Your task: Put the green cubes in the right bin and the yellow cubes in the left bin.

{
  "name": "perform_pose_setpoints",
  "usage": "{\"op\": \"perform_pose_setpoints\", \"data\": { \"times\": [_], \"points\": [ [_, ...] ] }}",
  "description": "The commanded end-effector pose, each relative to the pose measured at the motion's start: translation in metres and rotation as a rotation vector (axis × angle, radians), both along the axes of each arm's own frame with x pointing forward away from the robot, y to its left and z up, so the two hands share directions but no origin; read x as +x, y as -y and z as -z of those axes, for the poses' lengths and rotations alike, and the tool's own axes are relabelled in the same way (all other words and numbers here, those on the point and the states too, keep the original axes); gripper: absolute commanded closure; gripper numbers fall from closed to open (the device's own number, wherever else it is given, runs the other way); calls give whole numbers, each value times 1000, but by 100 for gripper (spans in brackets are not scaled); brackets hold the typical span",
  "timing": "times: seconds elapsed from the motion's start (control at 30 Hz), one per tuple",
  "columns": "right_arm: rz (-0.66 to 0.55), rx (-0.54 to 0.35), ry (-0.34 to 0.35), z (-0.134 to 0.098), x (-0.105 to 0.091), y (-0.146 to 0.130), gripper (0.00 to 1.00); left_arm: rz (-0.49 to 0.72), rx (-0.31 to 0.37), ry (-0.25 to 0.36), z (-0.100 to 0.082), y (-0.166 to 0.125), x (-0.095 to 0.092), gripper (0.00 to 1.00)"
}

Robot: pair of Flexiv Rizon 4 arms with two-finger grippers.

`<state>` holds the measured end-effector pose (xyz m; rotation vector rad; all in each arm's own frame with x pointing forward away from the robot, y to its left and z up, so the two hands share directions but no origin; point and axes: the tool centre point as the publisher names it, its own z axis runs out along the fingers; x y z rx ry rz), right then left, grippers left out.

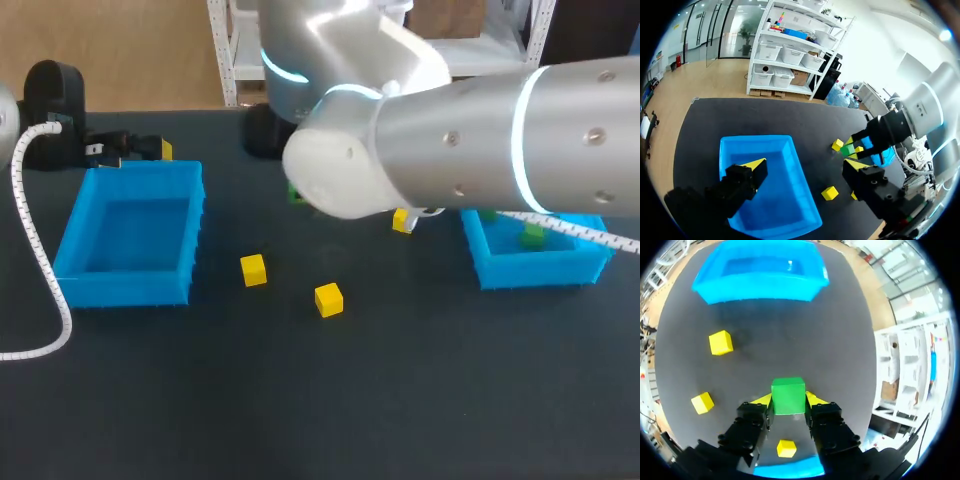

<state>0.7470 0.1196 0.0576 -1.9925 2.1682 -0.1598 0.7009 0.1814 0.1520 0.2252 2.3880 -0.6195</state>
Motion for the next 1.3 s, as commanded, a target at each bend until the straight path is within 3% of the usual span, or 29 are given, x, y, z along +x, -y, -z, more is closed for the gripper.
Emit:
{"op": "perform_pose_setpoints", "data": {
  "times": [0.03, 0.63, 1.3],
  "points": [
    [39, 27, 34, -9, -9, 31, 100, 4, -7, 5, 2, -2, 0, 0],
    [309, 54, 90, -35, -17, 147, 100, 4, -7, 5, 2, -2, 0, 0],
    [536, 34, 109, -36, -36, 253, 100, 4, -7, 5, 2, -2, 0, 0]
  ]
}}
